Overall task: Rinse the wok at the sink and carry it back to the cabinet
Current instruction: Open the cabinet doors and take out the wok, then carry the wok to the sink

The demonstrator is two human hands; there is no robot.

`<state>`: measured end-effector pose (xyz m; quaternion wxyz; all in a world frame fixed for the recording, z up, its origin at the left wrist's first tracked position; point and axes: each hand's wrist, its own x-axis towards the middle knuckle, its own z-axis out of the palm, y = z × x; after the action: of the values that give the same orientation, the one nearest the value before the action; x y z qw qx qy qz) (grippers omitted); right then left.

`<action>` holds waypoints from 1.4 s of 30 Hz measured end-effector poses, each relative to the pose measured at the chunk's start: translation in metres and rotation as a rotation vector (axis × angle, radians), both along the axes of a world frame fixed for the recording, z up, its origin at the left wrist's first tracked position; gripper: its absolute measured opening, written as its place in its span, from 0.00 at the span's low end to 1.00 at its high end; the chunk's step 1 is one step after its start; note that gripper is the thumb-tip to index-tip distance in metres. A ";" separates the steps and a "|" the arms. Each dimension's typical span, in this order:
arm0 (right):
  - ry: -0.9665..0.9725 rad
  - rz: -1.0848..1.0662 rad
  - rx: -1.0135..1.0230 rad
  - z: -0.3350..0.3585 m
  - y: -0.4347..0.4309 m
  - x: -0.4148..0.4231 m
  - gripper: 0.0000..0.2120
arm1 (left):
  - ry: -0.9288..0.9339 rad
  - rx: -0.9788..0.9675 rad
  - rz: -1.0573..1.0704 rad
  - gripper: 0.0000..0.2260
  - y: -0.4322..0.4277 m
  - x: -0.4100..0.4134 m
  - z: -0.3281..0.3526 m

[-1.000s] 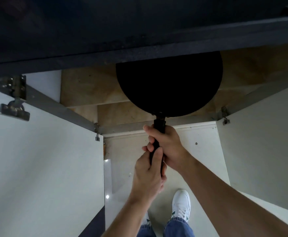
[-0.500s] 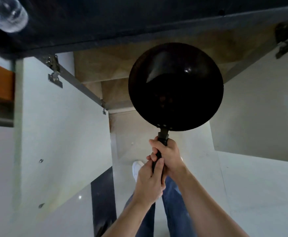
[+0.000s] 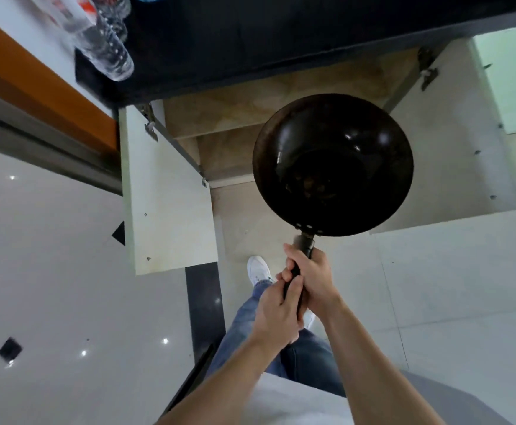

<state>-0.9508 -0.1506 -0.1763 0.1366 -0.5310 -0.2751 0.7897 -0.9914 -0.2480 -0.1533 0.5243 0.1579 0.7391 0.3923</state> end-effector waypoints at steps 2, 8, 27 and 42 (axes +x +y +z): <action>0.022 -0.022 0.020 0.018 -0.007 0.010 0.18 | 0.009 0.024 -0.009 0.20 -0.007 0.009 0.014; 0.091 -0.056 0.106 0.069 -0.021 0.026 0.17 | 0.056 0.117 -0.108 0.16 -0.023 0.018 0.058; 0.160 -0.307 0.287 0.179 0.029 0.037 0.10 | 0.082 0.325 -0.206 0.16 0.042 0.020 0.160; 0.041 -0.781 0.358 0.225 0.136 0.067 0.03 | -0.055 0.410 -0.663 0.17 0.184 0.018 0.200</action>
<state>-0.8841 -0.0144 0.0488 0.5205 -0.5474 -0.1833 0.6291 -0.9738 -0.0638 0.0466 0.5999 0.4790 0.5398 0.3455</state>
